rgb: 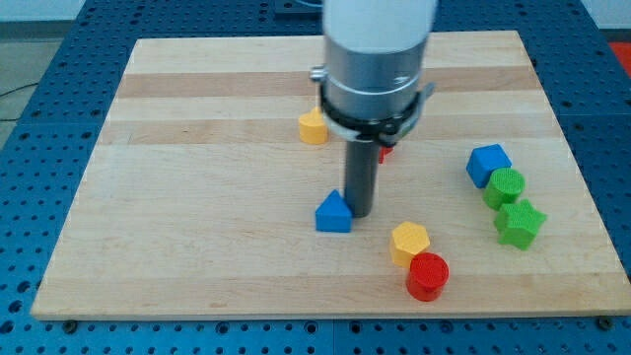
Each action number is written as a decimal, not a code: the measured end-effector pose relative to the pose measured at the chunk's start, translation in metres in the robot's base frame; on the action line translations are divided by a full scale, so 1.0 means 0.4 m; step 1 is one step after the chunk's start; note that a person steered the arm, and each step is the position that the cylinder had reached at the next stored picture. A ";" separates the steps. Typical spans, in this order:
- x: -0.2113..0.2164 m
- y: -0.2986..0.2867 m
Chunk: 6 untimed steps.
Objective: Move red star upwards
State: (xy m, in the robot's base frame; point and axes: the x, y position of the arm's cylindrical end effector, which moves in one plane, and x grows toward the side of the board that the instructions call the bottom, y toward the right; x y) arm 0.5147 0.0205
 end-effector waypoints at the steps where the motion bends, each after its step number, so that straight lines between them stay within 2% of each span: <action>1: 0.055 0.045; 2: 0.055 -0.024; 3: 0.010 -0.117; 5: -0.191 0.015; 6: -0.252 0.098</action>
